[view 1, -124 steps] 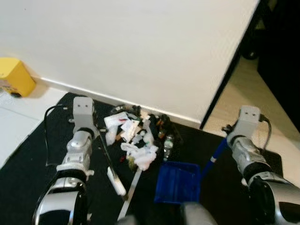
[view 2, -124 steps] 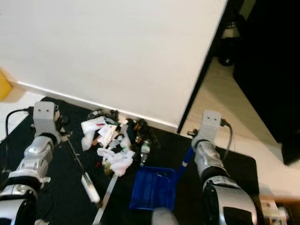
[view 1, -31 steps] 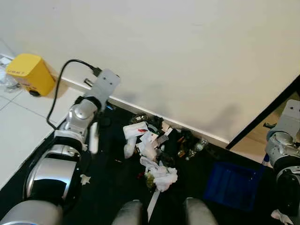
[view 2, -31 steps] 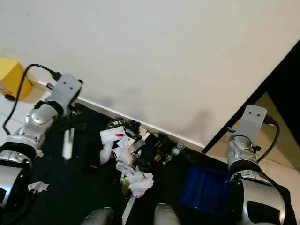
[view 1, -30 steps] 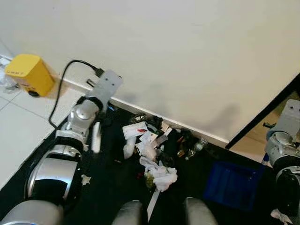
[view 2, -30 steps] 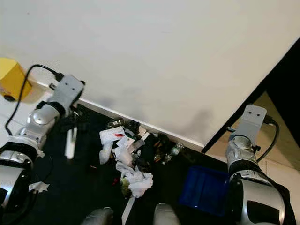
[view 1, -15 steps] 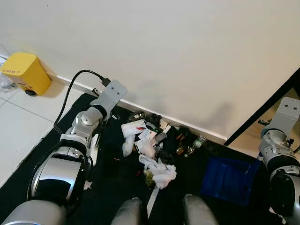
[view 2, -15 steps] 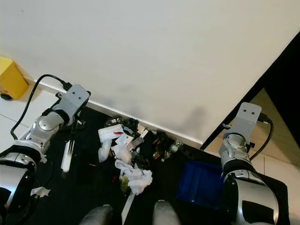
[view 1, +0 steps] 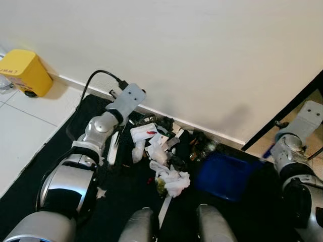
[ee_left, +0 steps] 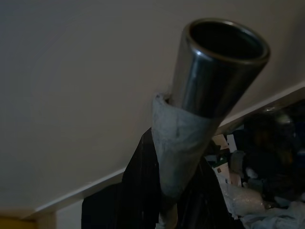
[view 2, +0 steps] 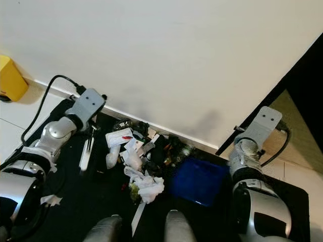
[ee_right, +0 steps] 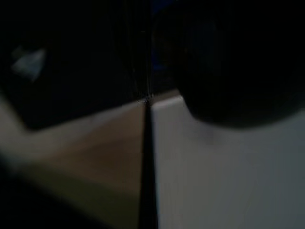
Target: Sweep floor
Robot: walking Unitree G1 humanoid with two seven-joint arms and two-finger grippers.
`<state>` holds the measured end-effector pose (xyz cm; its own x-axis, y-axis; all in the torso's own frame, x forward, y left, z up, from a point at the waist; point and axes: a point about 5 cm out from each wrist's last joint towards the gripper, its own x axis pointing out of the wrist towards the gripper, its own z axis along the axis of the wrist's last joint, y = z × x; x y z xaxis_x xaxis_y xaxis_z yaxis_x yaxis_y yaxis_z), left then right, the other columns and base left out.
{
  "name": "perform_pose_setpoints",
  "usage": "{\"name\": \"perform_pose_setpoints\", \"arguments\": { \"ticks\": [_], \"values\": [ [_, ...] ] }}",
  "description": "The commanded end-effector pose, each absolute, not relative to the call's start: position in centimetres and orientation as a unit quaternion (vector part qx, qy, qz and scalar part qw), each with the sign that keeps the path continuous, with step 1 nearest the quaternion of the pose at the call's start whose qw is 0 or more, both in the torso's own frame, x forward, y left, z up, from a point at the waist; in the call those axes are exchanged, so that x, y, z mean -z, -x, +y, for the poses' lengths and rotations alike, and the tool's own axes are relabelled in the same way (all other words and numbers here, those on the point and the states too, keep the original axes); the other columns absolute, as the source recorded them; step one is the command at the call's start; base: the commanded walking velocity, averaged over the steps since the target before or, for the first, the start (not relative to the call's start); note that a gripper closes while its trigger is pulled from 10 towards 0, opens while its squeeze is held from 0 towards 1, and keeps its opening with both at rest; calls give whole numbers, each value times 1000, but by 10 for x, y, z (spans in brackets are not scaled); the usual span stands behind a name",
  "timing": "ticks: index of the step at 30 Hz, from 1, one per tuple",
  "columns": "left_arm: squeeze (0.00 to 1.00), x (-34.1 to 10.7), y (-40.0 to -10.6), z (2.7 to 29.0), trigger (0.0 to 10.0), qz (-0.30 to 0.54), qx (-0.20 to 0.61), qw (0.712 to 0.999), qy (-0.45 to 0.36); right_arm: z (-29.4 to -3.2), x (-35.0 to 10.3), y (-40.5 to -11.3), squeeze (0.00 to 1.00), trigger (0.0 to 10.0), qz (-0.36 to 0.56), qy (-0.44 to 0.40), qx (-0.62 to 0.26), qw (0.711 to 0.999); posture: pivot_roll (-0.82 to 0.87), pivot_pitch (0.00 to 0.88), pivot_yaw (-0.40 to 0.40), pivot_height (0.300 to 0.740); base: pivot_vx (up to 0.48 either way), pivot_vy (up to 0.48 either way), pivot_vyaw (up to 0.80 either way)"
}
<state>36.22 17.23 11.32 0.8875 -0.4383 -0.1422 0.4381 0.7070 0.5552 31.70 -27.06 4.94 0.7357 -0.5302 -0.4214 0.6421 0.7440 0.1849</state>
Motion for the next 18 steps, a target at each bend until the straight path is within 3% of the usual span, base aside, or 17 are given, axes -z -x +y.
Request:
{"name": "perform_pose_setpoints", "arguments": {
  "ticks": [1,14,18],
  "values": [
    [0,-119,-365,168,10000,-15,243,922,-301,-270,-59,-325,0,10000,151,-202,316,915,-37,105,31,740,0,0,0],
    [0,-98,-355,156,10000,15,279,910,-307,-258,-50,-323,0,10000,195,-73,249,946,-58,106,35,740,0,0,0],
    [0,-96,-354,158,10000,21,279,905,-320,-291,-64,-319,0,10000,196,53,256,945,-65,112,29,740,0,0,0]
  ]
}}
